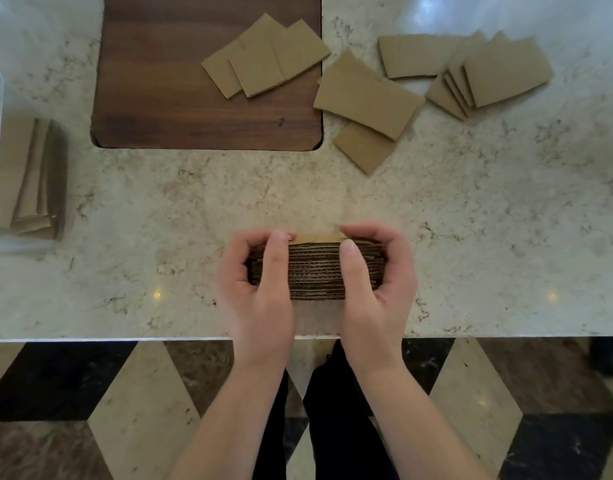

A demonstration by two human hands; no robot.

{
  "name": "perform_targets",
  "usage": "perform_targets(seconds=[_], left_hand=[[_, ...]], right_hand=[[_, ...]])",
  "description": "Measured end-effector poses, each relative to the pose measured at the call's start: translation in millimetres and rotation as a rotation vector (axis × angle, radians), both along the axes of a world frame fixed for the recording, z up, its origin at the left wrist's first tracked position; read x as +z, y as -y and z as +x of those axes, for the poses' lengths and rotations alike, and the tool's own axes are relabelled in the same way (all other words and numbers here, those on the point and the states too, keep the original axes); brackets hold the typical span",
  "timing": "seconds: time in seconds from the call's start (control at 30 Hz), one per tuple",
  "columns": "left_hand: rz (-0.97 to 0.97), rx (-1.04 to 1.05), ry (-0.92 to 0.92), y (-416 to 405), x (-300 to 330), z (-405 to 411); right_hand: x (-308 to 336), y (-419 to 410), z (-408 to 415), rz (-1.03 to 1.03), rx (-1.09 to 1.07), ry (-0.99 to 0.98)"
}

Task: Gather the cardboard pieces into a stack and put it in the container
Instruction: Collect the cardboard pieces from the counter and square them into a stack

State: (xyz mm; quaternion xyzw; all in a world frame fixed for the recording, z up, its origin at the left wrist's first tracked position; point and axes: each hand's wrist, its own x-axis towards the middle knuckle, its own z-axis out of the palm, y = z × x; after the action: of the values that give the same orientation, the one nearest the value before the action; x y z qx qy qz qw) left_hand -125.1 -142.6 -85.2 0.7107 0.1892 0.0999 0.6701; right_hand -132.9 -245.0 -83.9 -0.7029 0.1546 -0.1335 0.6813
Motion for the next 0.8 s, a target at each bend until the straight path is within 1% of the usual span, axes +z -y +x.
perform_targets(seconds=[0.1, 0.2, 0.3, 0.4, 0.5, 0.57, 0.67, 0.73, 0.8], left_hand=[[0.013, 0.08, 0.013, 4.5, 0.3, 4.5], [-0.012, 0.075, 0.02, 4.7, -1.5, 9.0], [0.05, 0.049, 0.008, 5.5, -3.9, 10.0], [0.083, 0.006, -0.012, 2.7, -0.7, 10.7], [0.096, -0.06, -0.04, 0.2, 1.6, 11.6], [0.081, -0.08, -0.049, -0.9, 0.9, 11.4], [0.054, -0.076, -0.079, -2.0, -1.2, 10.5], [0.038, -0.082, -0.086, -2.7, -2.7, 9.7], [0.023, -0.091, -0.081, -3.5, -3.0, 9.7]], right_hand=[[1.4, -2.7, 10.7, -0.009, -0.048, 0.001], [1.7, -4.2, 19.4, -0.068, -0.054, -0.006], [-0.5, -5.0, 23.3, -0.163, -0.062, -0.071], [6.0, -1.7, 20.7, -0.16, 0.012, -0.122], [19.0, 19.3, 27.9, -0.139, 0.173, -0.181], [29.7, 42.0, 54.1, -0.264, 0.218, -0.191], [44.4, 72.8, 127.2, -0.589, 0.242, -0.197], [52.1, 82.2, 177.6, -0.784, 0.373, -0.284], [53.3, 80.6, 213.0, -0.969, 0.569, -0.405]])
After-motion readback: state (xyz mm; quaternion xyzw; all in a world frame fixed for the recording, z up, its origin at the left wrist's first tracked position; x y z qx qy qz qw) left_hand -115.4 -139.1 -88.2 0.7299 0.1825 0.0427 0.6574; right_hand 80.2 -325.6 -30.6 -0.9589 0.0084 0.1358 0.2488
